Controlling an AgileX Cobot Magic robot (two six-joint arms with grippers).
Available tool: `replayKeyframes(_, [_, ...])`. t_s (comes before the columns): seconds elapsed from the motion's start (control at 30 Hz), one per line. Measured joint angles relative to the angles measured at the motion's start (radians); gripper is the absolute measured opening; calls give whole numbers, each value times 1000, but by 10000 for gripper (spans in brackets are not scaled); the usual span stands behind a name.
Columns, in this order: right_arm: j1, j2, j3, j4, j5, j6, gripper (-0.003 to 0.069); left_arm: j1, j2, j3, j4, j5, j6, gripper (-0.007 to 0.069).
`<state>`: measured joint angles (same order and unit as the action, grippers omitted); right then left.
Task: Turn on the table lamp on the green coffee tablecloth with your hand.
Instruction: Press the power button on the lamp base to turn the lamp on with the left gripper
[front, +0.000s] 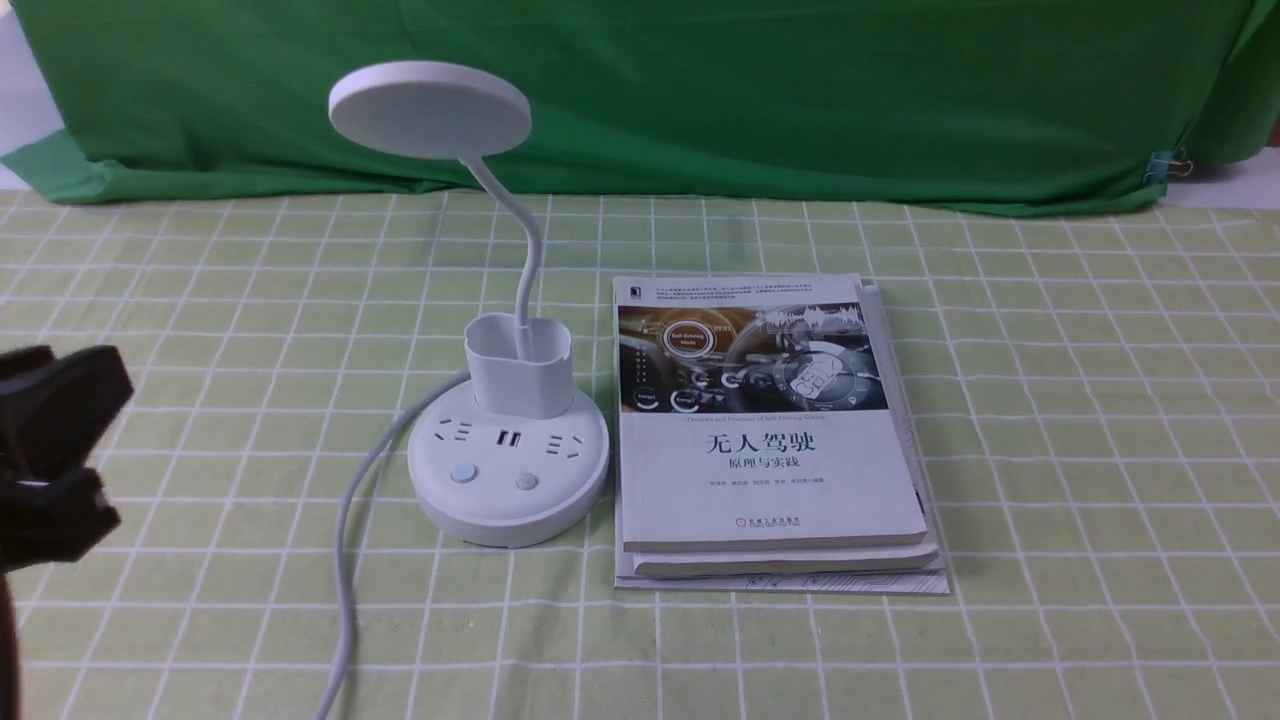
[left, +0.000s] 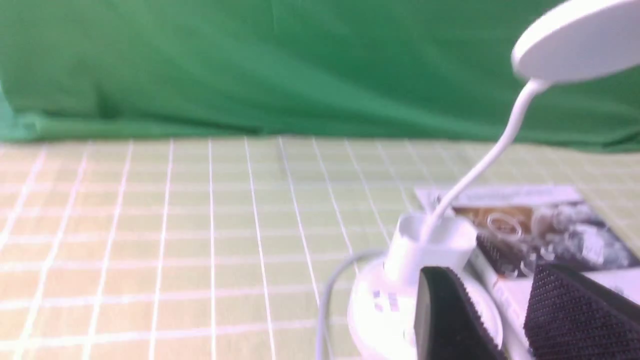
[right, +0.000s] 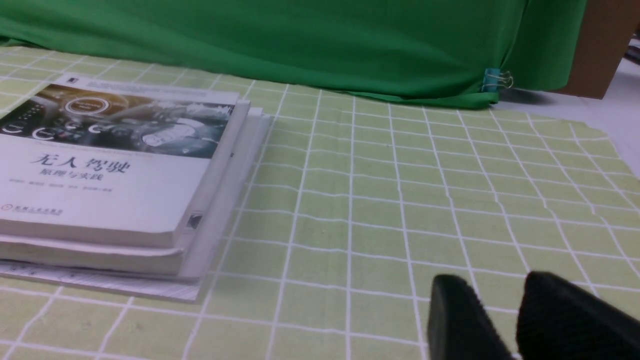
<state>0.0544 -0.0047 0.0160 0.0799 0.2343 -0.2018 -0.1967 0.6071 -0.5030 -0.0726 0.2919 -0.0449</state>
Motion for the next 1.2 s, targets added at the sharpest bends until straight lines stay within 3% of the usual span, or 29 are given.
replayKeyframes(0.23, [0,0,0,0,0,0,242,0,256,-36,-96,48,57,225])
replayKeyframes(0.33, [0,0,0,0,0,0,242,0,442,-125,-267,148,262,225])
replayKeyframes(0.5, [0,0,0,0,0,0,242,-54,658,-252,-362,212,388,215])
replayKeyframes(0.67, [0,0,0,0,0,0,242,-203,867,-411,-173,225,252,126])
replayKeyframes(0.7, [0,0,0,0,0,0,242,-254,952,-470,-33,243,135,88])
replayKeyframes(0.87, [0,0,0,0,0,0,242,-323,1093,-568,217,269,-70,33])
replayKeyframes(1.2, [0,0,0,0,0,0,242,-326,1187,-587,287,208,-110,24])
